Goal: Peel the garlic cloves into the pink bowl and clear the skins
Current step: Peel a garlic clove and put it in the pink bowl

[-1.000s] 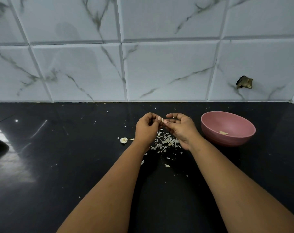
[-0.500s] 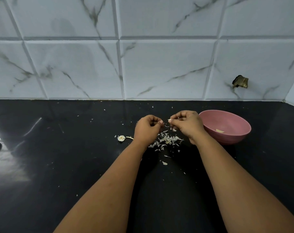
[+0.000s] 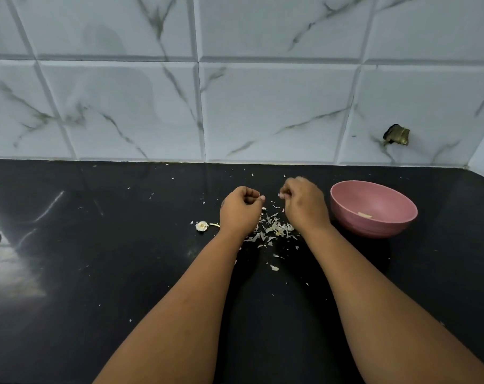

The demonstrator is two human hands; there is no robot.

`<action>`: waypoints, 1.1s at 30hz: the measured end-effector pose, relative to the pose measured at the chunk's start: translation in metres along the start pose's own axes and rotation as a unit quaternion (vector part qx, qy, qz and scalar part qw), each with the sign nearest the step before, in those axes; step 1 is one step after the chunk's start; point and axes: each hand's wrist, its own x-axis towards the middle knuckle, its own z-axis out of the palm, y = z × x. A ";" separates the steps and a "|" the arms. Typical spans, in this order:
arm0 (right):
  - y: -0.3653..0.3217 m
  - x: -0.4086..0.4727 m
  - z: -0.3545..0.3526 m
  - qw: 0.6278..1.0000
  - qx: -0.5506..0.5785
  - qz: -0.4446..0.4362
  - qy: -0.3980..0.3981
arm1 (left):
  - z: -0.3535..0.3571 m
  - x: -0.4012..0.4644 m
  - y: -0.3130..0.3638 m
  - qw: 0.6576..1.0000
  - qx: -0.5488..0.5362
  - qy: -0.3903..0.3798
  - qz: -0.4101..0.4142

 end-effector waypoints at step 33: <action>-0.018 -0.008 -0.007 0.902 0.407 0.144 -0.031 | -0.003 -0.004 0.006 0.991 -0.112 0.003 0.071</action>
